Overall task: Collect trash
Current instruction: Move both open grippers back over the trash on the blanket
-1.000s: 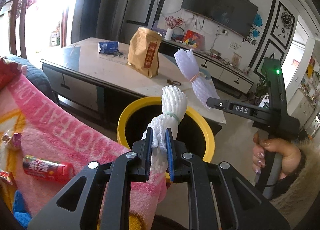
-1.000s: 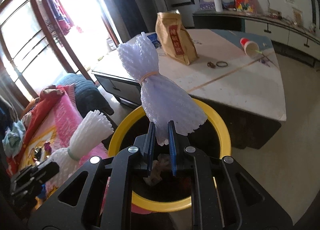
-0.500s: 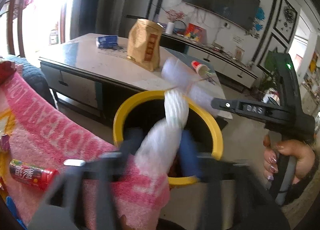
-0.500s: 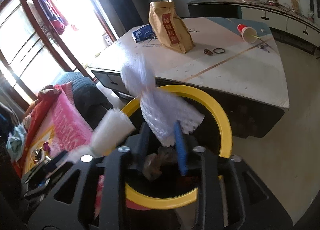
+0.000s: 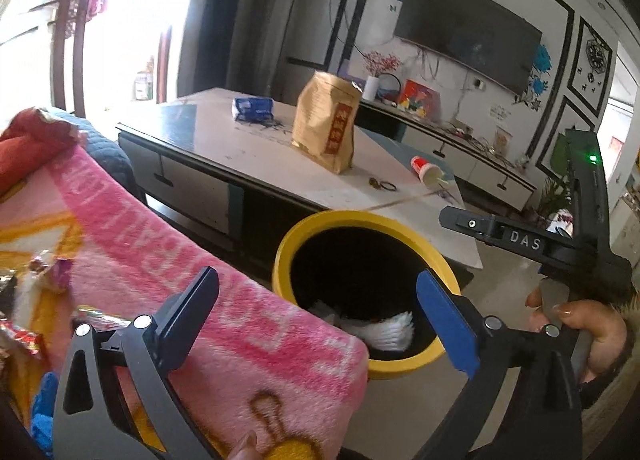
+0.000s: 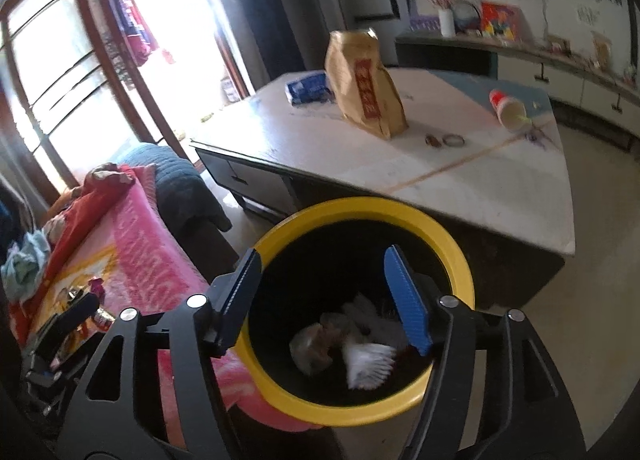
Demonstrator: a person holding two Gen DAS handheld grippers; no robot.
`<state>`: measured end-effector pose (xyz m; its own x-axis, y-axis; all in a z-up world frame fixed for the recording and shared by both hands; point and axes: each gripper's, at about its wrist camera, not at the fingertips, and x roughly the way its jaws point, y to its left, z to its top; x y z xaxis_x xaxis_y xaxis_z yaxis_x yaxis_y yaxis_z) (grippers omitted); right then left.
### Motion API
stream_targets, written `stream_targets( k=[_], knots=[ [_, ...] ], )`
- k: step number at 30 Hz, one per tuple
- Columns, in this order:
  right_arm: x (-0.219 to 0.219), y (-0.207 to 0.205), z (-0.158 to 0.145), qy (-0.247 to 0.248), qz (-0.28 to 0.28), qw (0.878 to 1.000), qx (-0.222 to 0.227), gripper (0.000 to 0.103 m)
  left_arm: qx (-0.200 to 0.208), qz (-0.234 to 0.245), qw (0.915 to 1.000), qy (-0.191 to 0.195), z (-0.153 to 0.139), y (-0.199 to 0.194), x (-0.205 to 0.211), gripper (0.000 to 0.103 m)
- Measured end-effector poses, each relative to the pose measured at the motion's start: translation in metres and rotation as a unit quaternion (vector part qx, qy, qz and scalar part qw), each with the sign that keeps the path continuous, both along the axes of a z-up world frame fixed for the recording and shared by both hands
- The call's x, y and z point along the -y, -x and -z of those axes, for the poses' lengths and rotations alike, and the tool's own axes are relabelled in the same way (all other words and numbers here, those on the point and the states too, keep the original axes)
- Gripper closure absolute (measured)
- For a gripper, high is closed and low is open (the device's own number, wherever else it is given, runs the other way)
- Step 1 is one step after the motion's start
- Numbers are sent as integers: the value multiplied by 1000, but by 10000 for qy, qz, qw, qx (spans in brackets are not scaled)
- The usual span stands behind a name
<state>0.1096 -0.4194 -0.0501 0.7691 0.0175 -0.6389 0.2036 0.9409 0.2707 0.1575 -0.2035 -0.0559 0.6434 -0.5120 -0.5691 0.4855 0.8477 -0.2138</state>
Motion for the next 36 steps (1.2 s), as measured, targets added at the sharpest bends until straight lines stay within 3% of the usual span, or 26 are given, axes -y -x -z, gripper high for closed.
stream_targets(
  k=[11,36],
  knots=[
    [-41,7,-28,249,-483,9971,532,36,249,-491,9984,162,-21,9,-41,7],
    [-145,22,-34,292,-1951,9783,639,35,289,-1497,9880,253,-30,21,-129,7]
  ],
)
